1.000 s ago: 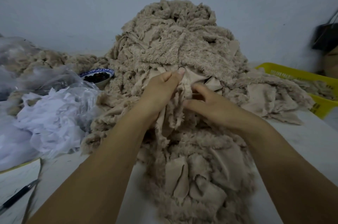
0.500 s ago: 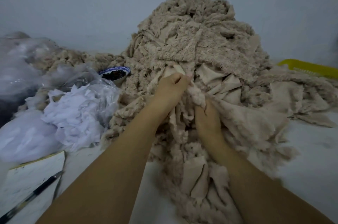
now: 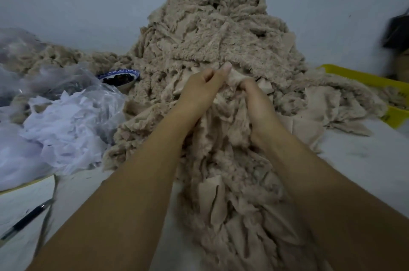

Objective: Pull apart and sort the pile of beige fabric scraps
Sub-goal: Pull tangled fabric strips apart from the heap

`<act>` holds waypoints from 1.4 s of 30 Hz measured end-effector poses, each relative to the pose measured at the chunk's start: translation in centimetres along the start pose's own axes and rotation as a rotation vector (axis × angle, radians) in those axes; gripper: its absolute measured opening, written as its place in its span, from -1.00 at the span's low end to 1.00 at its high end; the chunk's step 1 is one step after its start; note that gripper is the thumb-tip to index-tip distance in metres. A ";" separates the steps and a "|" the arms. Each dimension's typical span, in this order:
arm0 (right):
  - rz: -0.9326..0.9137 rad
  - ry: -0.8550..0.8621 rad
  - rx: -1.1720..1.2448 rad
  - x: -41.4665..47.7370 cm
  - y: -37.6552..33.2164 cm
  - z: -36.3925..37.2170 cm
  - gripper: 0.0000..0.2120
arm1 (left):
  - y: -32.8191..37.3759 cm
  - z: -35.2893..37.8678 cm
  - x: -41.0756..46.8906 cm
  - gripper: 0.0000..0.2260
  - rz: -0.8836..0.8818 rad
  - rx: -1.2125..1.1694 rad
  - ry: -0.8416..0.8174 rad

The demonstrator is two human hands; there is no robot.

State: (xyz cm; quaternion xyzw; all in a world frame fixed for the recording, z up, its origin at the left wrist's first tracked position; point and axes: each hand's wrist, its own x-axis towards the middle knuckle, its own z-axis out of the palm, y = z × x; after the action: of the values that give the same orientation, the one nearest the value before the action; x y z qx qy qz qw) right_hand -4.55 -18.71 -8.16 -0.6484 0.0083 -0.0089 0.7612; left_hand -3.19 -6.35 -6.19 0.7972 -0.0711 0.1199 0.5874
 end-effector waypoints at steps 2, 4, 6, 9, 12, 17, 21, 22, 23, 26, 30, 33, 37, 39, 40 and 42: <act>0.067 0.057 0.145 1.8 -0.3 1.0 -0.67 | 0.7 1.8 1.7 -0.62 -0.097 -0.015 0.181; 0.136 0.093 0.280 2.9 0.2 1.8 -0.64 | 1.3 4.2 3.1 -0.64 -0.149 -0.087 0.370; 0.146 0.093 0.309 3.3 1.4 1.9 -0.61 | 1.0 6.2 3.8 -0.64 -0.144 -0.177 0.473; 0.143 0.128 0.215 3.6 3.6 0.7 -0.62 | -1.2 7.9 3.2 -0.67 -0.130 -0.226 0.521; 0.142 0.181 0.135 3.3 5.6 -0.1 -0.70 | -4.3 8.4 0.7 -0.64 -0.038 -0.164 0.488; 0.174 -0.044 0.275 1.8 7.0 -0.9 -0.63 | -6.8 5.8 -2.0 -0.68 -0.031 -0.122 0.511; 0.195 -0.073 0.319 0.3 6.3 -1.1 -0.61 | -6.3 5.8 -4.5 -0.68 -0.033 -0.181 0.564; 0.198 -0.064 0.311 -0.1 6.5 -1.0 -0.60 | -6.2 6.1 -5.2 -0.66 -0.022 -0.183 0.569; 0.193 -0.046 0.297 -0.6 6.8 -0.8 -0.59 | -6.0 6.3 -5.7 -0.65 -0.015 -0.193 0.571; 0.081 0.056 0.194 -2.6 7.7 -0.5 -0.69 | -5.5 6.5 -6.8 -0.66 -0.048 -0.213 0.566; -0.027 0.155 0.140 -6.1 8.0 -0.5 -0.66 | -4.1 7.0 -7.2 -0.74 -0.060 -0.143 0.509; -0.002 0.139 0.123 -6.5 6.5 -0.7 -0.71 | -2.4 6.1 -4.5 -0.74 -0.098 0.002 0.362; 0.186 -0.094 0.421 -2.8 1.3 -1.5 -0.72 | -0.1 5.0 -0.8 -0.67 -0.085 0.091 0.159; 0.172 -0.139 0.438 -0.4 -0.2 -1.9 -0.69 | -0.2 5.2 -0.6 -0.72 -0.006 0.042 0.319; 0.159 -0.152 0.444 0.7 -0.4 -2.0 -0.67 | -0.6 5.4 -1.1 -0.77 0.057 0.024 0.474; 0.166 -0.187 0.508 2.0 0.0 -1.8 -0.64 | -1.9 6.1 -2.8 -0.80 0.178 0.057 0.668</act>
State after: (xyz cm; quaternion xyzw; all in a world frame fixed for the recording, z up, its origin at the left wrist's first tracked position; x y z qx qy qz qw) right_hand -2.59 -20.54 -8.42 -0.4322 -0.0112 0.1114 0.8948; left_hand -4.70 -11.67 -10.42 0.7208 0.0593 0.4269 0.5428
